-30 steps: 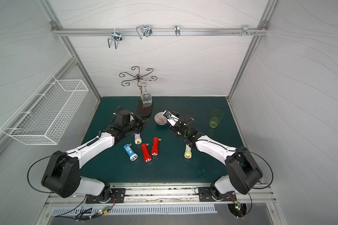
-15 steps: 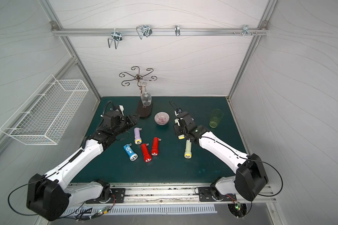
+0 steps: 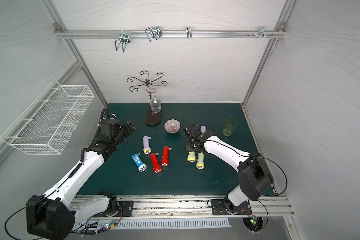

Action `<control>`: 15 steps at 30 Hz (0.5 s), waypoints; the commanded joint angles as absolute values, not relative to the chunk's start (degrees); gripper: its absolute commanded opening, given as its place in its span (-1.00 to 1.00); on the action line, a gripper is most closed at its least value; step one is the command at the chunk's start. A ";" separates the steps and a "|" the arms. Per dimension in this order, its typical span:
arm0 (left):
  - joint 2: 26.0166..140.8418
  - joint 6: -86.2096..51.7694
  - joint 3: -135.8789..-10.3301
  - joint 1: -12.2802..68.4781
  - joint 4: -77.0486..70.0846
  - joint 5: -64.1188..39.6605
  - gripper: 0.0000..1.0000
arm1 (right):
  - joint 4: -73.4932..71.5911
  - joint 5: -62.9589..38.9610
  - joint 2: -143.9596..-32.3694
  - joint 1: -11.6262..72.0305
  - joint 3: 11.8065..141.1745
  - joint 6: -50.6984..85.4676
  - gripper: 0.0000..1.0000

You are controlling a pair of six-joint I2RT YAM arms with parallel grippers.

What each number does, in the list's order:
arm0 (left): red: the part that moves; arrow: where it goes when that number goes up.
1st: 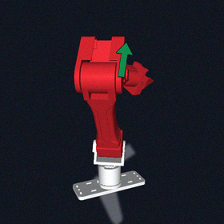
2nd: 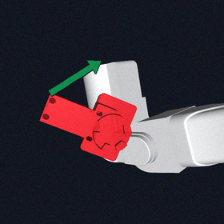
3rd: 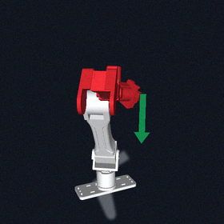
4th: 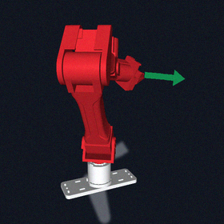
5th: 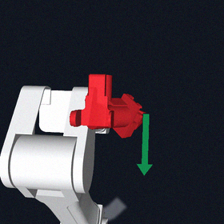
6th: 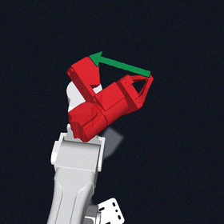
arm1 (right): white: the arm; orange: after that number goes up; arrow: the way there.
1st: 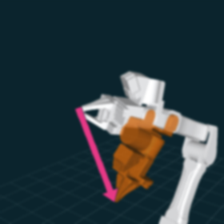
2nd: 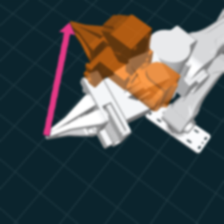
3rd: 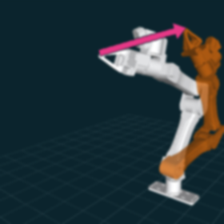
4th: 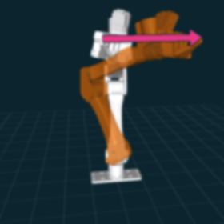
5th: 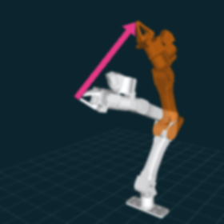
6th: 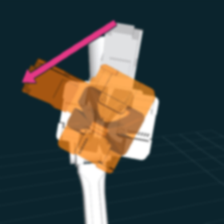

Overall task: Close the plug at the bottom of the flashlight
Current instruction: Place the flashlight at the center of the board.

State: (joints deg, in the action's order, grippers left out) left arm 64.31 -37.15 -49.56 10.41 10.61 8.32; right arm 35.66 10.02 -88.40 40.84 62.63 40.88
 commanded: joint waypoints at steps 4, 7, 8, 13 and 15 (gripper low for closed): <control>64.33 -37.06 -49.49 9.41 7.93 6.16 0.99 | 37.64 8.60 -93.83 42.36 63.40 46.98 -1.00; 64.71 -37.89 -49.31 9.10 8.04 4.86 0.99 | 38.26 8.87 -96.76 42.54 64.31 46.86 -1.00; 64.85 -38.31 -49.30 8.98 8.00 4.50 0.99 | 38.54 8.96 -97.55 42.58 64.55 46.78 -1.00; 65.16 -39.19 -49.28 8.76 7.97 3.35 0.97 | 38.50 9.48 -100.05 42.66 64.21 46.40 -1.00; 65.37 -39.45 -49.26 8.78 8.01 3.26 0.97 | 38.45 9.65 -100.48 42.64 63.90 46.52 -1.00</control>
State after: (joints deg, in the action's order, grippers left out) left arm 64.86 -38.83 -48.93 9.08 10.46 4.01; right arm 36.62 8.95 -99.88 42.17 62.96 45.65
